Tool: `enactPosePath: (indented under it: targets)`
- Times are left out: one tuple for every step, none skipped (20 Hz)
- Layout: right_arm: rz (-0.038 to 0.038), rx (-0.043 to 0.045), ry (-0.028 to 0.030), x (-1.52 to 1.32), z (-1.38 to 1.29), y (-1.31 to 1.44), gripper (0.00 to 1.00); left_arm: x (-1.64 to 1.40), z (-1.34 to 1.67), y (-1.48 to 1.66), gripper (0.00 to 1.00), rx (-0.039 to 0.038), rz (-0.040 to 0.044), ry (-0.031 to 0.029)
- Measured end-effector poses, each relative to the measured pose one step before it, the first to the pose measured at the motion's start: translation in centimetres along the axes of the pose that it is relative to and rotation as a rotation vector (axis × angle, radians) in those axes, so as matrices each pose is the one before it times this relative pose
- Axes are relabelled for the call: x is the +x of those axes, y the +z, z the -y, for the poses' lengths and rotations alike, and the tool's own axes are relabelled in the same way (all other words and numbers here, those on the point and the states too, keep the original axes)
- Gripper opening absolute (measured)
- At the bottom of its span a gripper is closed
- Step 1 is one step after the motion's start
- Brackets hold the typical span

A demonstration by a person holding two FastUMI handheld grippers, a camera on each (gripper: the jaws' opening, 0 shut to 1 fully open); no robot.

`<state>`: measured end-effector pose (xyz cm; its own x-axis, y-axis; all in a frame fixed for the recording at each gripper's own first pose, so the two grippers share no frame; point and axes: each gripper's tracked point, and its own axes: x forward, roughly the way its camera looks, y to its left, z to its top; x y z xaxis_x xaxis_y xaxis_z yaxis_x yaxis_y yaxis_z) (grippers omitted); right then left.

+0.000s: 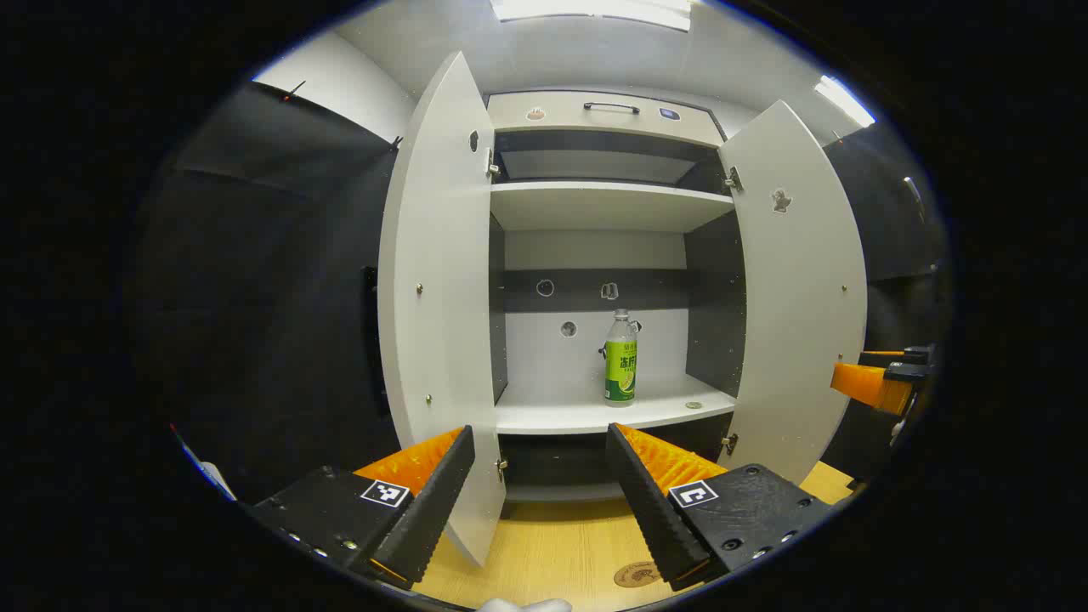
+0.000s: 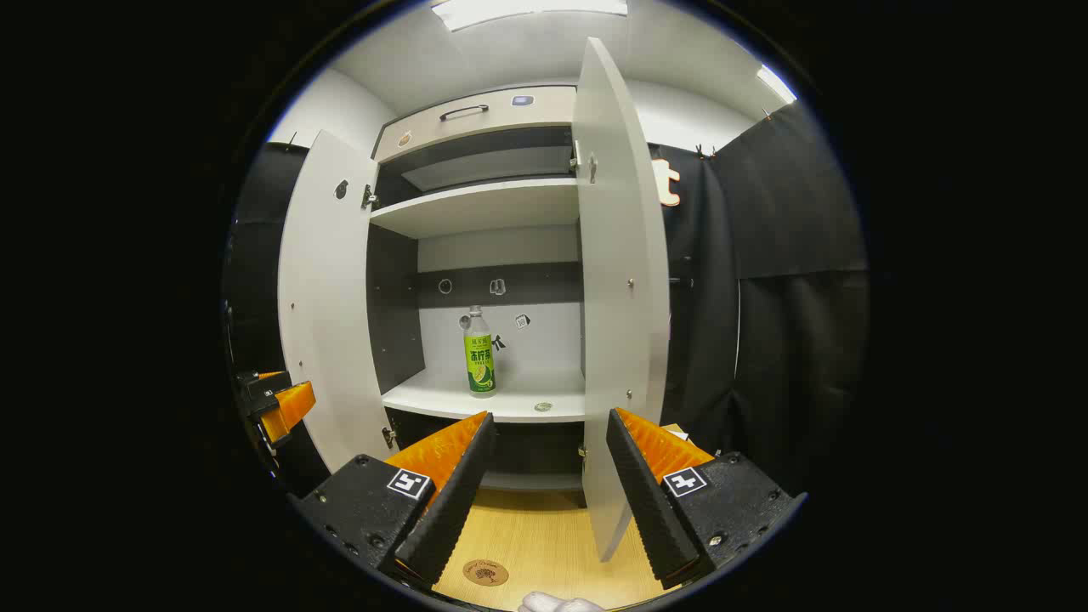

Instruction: Grasp the bottle in the cabinet with the left hand and place it on the coaster, then close the right door with the right hand and the left door with the left hand.

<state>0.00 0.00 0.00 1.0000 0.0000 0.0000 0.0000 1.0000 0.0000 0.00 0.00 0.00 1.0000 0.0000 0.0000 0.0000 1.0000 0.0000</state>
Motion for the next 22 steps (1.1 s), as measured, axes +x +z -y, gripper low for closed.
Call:
enactPosePath:
  targets:
    - [-0.00202, -0.00062, 0.0039, 0.27, -0.211, 0.003, 0.82, 0.111, -0.021, 0.107, 0.95, 0.00109, 0.00392, 0.0003]
    - [0.00061, 0.00182, 0.00479, 0.206, -0.197, 0.082, 0.82, 0.23, 0.024, 0.085, 0.95, -0.003, 0.00252, -0.00313]
    - [0.00222, 0.00204, 0.00265, 0.14, -0.131, 0.009, 0.82, 0.06, -0.04, 0.088, 0.95, -0.00326, 0.00337, -0.00129]
    - [0.00135, 0.00025, 0.00259, 0.088, -0.078, 0.137, 0.82, 0.162, -0.056, 0.127, 0.95, 0.0023, 0.00306, 0.00047]
    - [0.00225, -0.00108, 0.00205, 0.093, -0.032, -0.037, 0.82, 0.064, -0.13, 0.131, 0.95, 0.00605, 0.00258, 0.00382]
    - [0.0011, -0.00215, 0.00111, 0.134, -0.093, 0.078, 0.82, 0.122, -0.044, 0.071, 0.95, 0.00535, 0.00205, 0.00073]
    - [-0.00006, -0.0023, 0.00047, 0.056, 0.0, 0.027, 0.82, 0.081, -0.004, 0.049, 0.95, 0.00207, 0.00107, -0.00087]
    - [0.00101, -0.00352, 0.00203, 0.222, -0.129, 0.064, 0.82, 0.088, 0.001, -0.02, 0.95, 0.00059, 0.00062, -0.00083]
    - [0.0003, -0.00195, -0.00068, 0.028, -0.044, -0.042, 0.82, 0.169, -0.016, 0.01, 0.95, 0.00107, 0.00041, 0.00005]
    - [-0.00231, -0.00018, 0.00314, 0.208, -0.124, 0.025, 0.82, 0.108, 0.01, -0.023, 0.95, 0.00088, -0.00192, 0.0008]
    - [-0.0025, 0.00058, 0.00171, -0.123, -0.118, -0.065, 0.82, 0.156, 0.063, -0.089, 0.95, -0.00081, -0.00153, -0.0031]
    - [-0.00285, 0.00096, 0.00174, 0.059, -0.126, -0.011, 0.82, 0.244, 0.031, -0.044, 0.95, -0.0021, -0.00167, -0.00215]
    - [-0.00357, -0.00076, 0.0016, 0.026, -0.066, -0.101, 0.82, 0.274, 0.032, -0.073, 0.95, -0.00329, 0.00073, -0.00135]
    - [-0.0028, -0.00076, 0.00388, -0.017, -0.129, -0.009, 0.82, 0.444, 0.055, 0.027, 0.95, -0.0023, 0.00029, -0.00256]
    - [-0.00313, 0.00139, 0.00478, -0.01, -0.206, -0.074, 0.82, 0.653, 0.173, 0.138, 0.95, -0.00153, 0.00122, -0.00535]
    - [-0.00469, 0.00286, 0.00099, -0.023, -0.097, 0.002, 0.82, 0.833, 0.133, 0.097, 0.95, -0.0021, 0.00404, -0.00583]
    - [-0.00169, 0.00188, -0.0014, 0.042, 0.004, 0.049, 0.82, 1.072, 0.322, 0.233, 0.95, -0.00152, 0.00713, -0.01018]
    - [-0.00253, 0.00159, -0.00338, -0.044, -0.043, 0.077, 0.82, 1.14, 0.312, 0.207, 0.95, -0.00014, 0.00752, -0.00928]
    - [-0.00107, 0.00021, -0.0014, -0.079, -0.021, 0.211, 0.82, 1.476, 0.429, 0.305, 0.95, -0.0024, 0.0103, -0.01248]
    - [-0.0006, -0.00288, -0.00325, -0.015, -0.02, 0.132, 0.82, 1.311, 0.424, 0.416, 0.95, -0.00501, 0.0156, -0.01168]
    - [-0.00141, -0.00599, -0.0043, -0.072, 0.003, 0.148, 0.82, 1.682, 0.511, 0.216, 0.95, -0.00962, 0.00735, -0.01363]
    - [0.00108, -0.00805, -0.00844, -0.137, 0.09, 0.211, 0.82, 1.87, 0.74, 0.386, 0.95, -0.01648, 0.01429, -0.0194]
